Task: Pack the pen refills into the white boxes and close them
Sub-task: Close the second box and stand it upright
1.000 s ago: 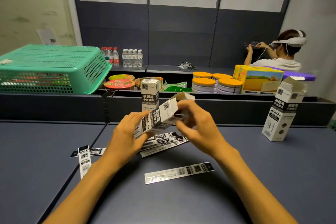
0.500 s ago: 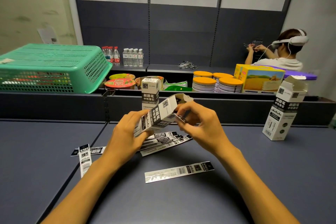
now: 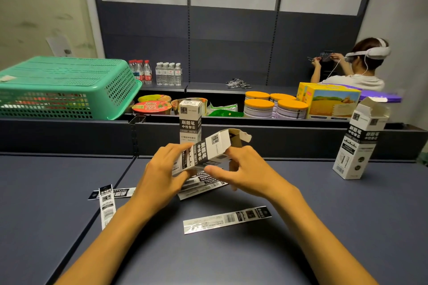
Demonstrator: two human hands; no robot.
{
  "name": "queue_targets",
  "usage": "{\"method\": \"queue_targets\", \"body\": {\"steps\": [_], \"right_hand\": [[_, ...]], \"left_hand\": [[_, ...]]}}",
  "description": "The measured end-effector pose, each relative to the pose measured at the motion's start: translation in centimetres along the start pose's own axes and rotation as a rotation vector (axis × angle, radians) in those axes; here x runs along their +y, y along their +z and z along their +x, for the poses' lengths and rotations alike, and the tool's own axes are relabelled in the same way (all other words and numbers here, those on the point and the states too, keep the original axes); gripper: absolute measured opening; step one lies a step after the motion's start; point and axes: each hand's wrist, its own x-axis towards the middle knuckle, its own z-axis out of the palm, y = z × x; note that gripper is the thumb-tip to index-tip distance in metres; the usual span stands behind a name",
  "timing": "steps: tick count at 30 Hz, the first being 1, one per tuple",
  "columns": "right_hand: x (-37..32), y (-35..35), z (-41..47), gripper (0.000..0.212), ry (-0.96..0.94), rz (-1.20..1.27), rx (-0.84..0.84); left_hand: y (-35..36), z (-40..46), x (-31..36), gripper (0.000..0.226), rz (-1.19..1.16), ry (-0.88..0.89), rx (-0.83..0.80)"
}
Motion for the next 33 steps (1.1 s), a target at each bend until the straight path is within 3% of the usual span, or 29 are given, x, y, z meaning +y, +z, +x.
{"method": "queue_targets", "body": {"steps": [4,10,14,18,23,33], "right_hand": [[0.2,0.5,-0.1,0.06,-0.018,0.013,0.001],[-0.3,-0.3,-0.7,0.037,-0.241,0.181,0.356],[0.2,-1.7,-1.0,0.027,-0.209,0.117,0.502],[2.0,-2.9,-1.5,0.031,0.078,-0.189,0.334],[4.4,-4.0,-2.7,0.061,0.407,-0.54,-0.006],[7.7,-7.4,-4.5,0.063,0.523,-0.583,-0.056]], "left_hand": [[-0.1,0.2,0.1,0.066,-0.032,-0.009,0.025],[-0.5,0.5,0.4,0.06,-0.127,-0.02,0.076],[-0.7,0.5,0.5,0.06,-0.168,-0.078,0.082],[-0.9,0.8,0.8,0.055,-0.219,-0.149,0.109],[-1.3,1.6,2.2,0.051,-0.353,-0.185,0.061],[2.0,4.9,7.3,0.037,-0.52,-0.288,-0.189]]}}
